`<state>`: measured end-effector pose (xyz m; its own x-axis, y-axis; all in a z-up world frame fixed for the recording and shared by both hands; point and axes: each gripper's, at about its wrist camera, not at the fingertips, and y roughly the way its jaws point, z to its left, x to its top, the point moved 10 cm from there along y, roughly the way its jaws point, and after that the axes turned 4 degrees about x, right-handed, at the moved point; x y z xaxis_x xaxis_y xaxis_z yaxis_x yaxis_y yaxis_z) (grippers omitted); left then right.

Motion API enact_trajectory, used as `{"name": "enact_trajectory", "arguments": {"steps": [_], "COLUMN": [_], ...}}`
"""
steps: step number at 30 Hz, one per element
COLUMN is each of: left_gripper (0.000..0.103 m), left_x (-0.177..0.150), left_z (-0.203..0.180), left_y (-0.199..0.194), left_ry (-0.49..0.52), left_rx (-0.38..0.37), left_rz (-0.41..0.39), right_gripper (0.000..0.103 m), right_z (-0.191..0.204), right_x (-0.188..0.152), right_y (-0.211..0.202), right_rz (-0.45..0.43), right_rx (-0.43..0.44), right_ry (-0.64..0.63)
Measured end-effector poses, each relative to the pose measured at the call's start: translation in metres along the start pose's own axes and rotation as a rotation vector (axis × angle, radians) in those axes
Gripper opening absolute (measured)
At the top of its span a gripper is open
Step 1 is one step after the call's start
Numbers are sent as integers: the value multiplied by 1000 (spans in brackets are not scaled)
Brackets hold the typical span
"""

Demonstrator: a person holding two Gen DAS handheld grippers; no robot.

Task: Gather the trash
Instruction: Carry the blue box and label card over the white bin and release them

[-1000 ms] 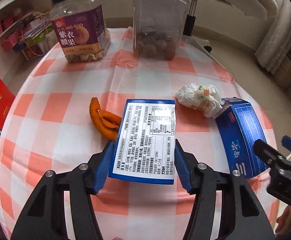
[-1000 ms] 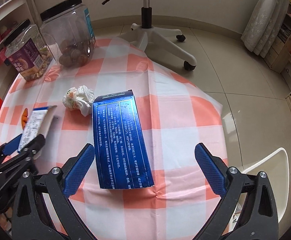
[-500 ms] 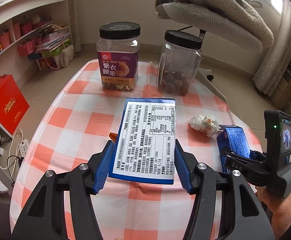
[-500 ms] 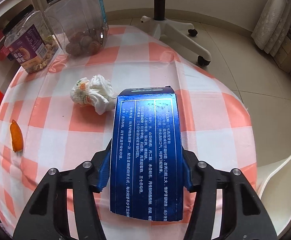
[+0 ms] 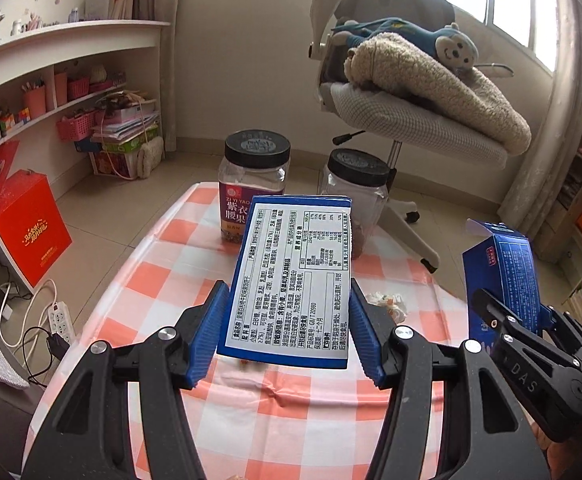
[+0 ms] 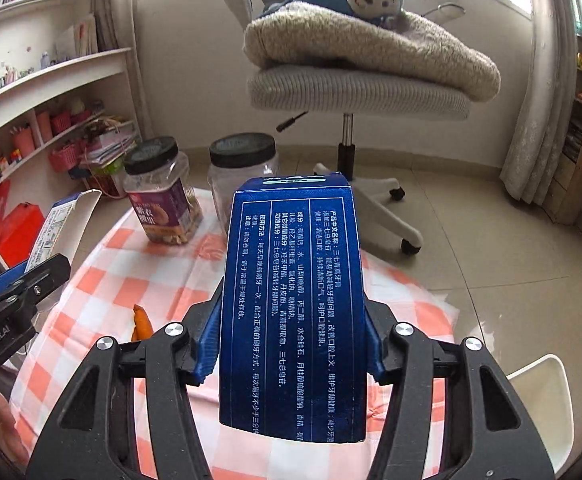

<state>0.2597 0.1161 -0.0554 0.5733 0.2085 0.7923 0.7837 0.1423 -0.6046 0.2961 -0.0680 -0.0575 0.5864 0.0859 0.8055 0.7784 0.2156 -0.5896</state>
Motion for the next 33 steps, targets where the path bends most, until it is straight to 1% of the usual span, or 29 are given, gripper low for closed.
{"name": "enact_trajectory", "arguments": {"steps": [3, 5, 8, 16, 25, 33], "left_gripper": [58, 58, 58, 58, 58, 58], "left_x": [3, 1, -1, -1, -6, -15], "left_z": [0, -2, -7, -29, -69, -106], "left_y": [-14, -22, -32, -53, -68, -75], "left_ry": [-6, 0, 8, 12, 57, 96], "left_rx": [5, 7, 11, -23, -83, -136], "left_rz": [-30, -44, -60, -95, -118, -119], "right_gripper": [53, 53, 53, 53, 53, 53], "right_z": [-2, -3, -5, -19, -54, -91], "right_x": [6, 7, 5, -4, -7, -12], "right_y": [-22, -31, -42, -67, -94, -113], "right_rz": [-58, -78, -95, -117, -147, -161], "right_rx": [-18, -25, -25, -52, -103, -153], "right_ry": [-11, -17, -14, -5, 29, 70]}}
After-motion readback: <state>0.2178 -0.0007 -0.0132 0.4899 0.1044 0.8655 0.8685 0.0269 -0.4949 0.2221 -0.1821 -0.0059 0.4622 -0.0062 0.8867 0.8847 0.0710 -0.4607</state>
